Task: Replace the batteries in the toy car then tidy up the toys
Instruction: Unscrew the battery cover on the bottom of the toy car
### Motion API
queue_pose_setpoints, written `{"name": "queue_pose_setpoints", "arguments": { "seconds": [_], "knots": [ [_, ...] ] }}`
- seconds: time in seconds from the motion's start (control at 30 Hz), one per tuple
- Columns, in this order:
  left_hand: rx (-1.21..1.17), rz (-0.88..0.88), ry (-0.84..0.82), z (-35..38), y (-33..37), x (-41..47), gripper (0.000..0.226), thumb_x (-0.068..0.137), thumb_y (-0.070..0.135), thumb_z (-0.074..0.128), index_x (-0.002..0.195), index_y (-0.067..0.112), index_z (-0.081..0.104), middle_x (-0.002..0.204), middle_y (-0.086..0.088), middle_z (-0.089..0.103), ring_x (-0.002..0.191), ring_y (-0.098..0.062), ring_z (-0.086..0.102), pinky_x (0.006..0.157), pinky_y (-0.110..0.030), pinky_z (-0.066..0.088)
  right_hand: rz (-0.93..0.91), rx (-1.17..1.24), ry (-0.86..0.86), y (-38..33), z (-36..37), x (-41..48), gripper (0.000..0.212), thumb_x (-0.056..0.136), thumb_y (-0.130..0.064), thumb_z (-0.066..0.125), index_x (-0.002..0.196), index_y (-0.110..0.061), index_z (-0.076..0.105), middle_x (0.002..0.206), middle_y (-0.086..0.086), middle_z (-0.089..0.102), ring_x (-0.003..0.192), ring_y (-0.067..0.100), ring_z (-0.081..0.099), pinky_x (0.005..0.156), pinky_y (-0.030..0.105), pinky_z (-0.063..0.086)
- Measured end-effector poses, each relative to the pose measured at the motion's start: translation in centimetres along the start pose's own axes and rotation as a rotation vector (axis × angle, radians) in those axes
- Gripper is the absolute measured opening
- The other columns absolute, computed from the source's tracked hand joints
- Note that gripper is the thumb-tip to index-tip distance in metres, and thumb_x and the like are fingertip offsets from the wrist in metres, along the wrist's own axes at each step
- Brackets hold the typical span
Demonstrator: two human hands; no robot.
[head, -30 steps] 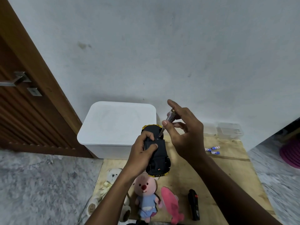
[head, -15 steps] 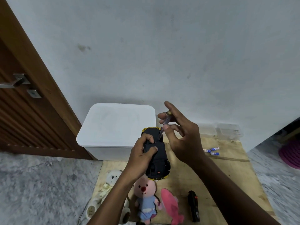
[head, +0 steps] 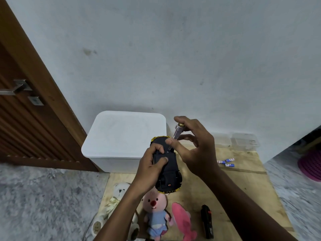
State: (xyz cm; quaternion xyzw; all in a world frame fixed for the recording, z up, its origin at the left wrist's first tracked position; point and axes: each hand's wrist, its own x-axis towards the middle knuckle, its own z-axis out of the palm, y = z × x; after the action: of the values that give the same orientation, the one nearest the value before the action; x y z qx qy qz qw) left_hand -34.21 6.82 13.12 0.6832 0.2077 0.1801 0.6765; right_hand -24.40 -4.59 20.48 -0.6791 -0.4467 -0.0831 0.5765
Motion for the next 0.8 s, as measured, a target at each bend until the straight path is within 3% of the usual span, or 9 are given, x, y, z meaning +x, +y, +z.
{"name": "queue_pose_setpoints", "arguments": {
  "seconds": [0.1, 0.23, 0.47, 0.63, 0.8],
  "knots": [
    [-0.004, -0.003, -0.007, 0.02, -0.01, -0.04, 0.012, 0.082, 0.020, 0.059, 0.090, 0.026, 0.052, 0.099, -0.017, 0.062, 0.082, -0.040, 0.060, 0.064, -0.041, 0.050, 0.004, 0.003, 0.025, 0.21, -0.01, 0.05, 0.055, 0.081, 0.003, 0.077, 0.129, -0.017, 0.062, 0.100, 0.002, 0.064, 0.086, 0.015, 0.066, 0.068, 0.028, 0.061],
    [-0.012, -0.018, -0.016, -0.12, -0.12, -0.03, 0.013, 0.082, 0.021, 0.059, 0.091, 0.025, 0.052, 0.100, -0.020, 0.061, 0.080, -0.030, 0.059, 0.066, -0.042, 0.048, 0.015, 0.002, -0.004, 0.24, -0.10, -0.03, 0.067, 0.085, 0.013, 0.064, 0.141, -0.022, 0.049, 0.112, 0.002, 0.071, 0.101, 0.009, 0.070, 0.074, 0.024, 0.061],
    [0.003, -0.003, -0.015, -0.04, 0.00, 0.07, 0.012, 0.082, 0.021, 0.059, 0.092, 0.025, 0.052, 0.100, -0.016, 0.063, 0.091, -0.045, 0.060, 0.065, -0.040, 0.049, -0.013, 0.003, -0.022, 0.32, 0.04, 0.18, 0.060, 0.083, 0.007, 0.073, 0.134, -0.022, 0.059, 0.104, -0.001, 0.065, 0.092, 0.014, 0.067, 0.073, 0.030, 0.061],
    [0.016, -0.006, -0.012, 0.06, -0.16, 0.13, 0.012, 0.082, 0.020, 0.059, 0.091, 0.026, 0.052, 0.100, -0.016, 0.063, 0.091, -0.043, 0.061, 0.065, -0.039, 0.049, 0.014, 0.010, -0.067, 0.16, 0.11, 0.22, 0.058, 0.088, 0.007, 0.064, 0.140, -0.017, 0.053, 0.118, 0.003, 0.070, 0.103, 0.010, 0.069, 0.078, 0.027, 0.061],
    [0.018, 0.001, -0.018, 0.03, -0.14, 0.13, 0.013, 0.086, 0.016, 0.059, 0.092, 0.024, 0.052, 0.100, -0.014, 0.063, 0.082, -0.034, 0.061, 0.062, -0.034, 0.049, 0.006, -0.013, -0.014, 0.51, 0.11, 0.37, 0.059, 0.083, 0.005, 0.072, 0.134, -0.020, 0.059, 0.104, 0.003, 0.064, 0.092, 0.014, 0.066, 0.071, 0.022, 0.059]
  ]
}}
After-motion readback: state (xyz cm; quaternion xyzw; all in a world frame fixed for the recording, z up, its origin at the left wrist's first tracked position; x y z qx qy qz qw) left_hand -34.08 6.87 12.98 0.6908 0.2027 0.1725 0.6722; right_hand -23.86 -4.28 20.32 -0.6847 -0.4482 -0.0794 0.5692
